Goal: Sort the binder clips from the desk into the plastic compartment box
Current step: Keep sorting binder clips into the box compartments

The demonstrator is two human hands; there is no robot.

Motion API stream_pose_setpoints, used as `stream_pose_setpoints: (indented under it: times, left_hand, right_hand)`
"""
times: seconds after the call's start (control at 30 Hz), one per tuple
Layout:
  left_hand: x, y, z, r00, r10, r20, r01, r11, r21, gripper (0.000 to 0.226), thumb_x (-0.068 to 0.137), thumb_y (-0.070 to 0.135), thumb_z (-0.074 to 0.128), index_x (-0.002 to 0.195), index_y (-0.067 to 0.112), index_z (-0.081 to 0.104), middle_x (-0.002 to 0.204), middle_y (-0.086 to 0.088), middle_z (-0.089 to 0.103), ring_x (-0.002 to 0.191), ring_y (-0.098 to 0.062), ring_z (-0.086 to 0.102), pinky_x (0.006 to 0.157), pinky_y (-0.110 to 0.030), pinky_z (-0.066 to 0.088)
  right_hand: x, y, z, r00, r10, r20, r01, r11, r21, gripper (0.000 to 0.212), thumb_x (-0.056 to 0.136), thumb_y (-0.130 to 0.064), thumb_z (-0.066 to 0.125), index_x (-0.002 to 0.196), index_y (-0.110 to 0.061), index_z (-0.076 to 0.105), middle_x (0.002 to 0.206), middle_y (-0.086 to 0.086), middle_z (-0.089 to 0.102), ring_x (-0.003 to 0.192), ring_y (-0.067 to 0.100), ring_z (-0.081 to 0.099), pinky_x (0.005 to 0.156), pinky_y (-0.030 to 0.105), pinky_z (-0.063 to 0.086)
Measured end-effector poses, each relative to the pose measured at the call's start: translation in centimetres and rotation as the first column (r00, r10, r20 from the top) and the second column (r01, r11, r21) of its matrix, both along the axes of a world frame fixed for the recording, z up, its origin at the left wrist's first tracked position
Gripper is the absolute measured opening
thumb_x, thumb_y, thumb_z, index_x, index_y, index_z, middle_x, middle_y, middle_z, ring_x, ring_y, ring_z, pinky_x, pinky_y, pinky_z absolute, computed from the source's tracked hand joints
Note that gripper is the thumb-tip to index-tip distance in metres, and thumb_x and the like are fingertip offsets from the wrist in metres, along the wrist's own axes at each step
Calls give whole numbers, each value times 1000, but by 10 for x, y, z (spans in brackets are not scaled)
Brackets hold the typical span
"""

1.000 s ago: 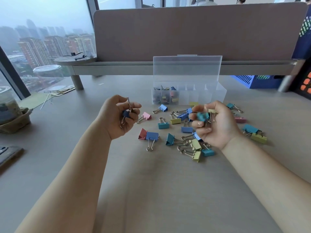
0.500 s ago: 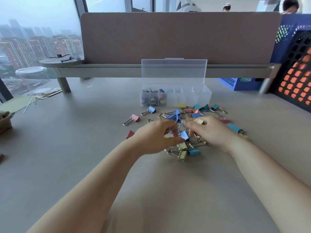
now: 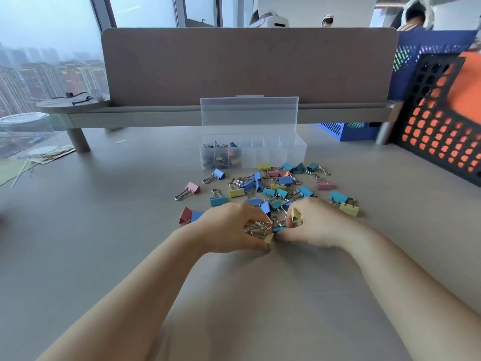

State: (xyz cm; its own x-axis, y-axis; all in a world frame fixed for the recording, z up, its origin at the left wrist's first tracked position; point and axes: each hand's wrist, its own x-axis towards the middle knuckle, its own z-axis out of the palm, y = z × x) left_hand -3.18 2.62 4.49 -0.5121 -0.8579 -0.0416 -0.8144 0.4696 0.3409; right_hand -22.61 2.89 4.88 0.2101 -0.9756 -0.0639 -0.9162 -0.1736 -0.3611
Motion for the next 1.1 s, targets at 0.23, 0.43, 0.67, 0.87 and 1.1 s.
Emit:
stream_pose_setpoints:
  times: [0.23,0.43,0.67,0.87,1.1]
  left_hand:
    - [12,-5,0,938,146,-315,-133,989,62,20,76,43,74,82,31,60,68,16,46,54,3,44,51,-11,31]
    - [14,-11,10,485,579,-655,-152,794,589,23,87,27,62,73,11,52,65,-2,36,52,-12,26,45,-23,18]
    - [19,-10,17,107,763,-637,362,567,740,25,82,27,54,95,6,50,77,-7,54,53,-8,45,36,-9,31]
    - [17,-21,17,28,829,-558,384,507,772,23,75,24,46,87,6,53,72,-7,54,51,-9,37,32,-10,25]
    - [-7,-54,20,143,820,-554,204,523,828,25,90,36,61,75,17,56,59,8,37,41,-2,24,29,-7,22]
  right_hand:
    - [7,3,-3,995,-73,-70,65,992,-105,62,67,-80,56,72,-19,45,71,-5,49,63,13,43,52,30,27]
    - [7,-2,-5,999,-33,9,34,997,-64,45,73,-55,67,69,-16,47,66,-2,47,62,16,43,54,30,28]
    - [-20,-18,10,270,-346,899,-94,919,382,22,82,-31,47,71,-11,48,62,6,44,38,9,27,36,12,13]
    - [-21,-32,13,-49,-426,904,-224,886,405,34,71,-37,57,86,-7,64,72,8,62,36,7,35,32,10,16]
    - [-11,-60,29,714,-134,687,5,983,186,19,91,-27,63,81,-11,66,71,0,68,45,8,36,37,17,20]
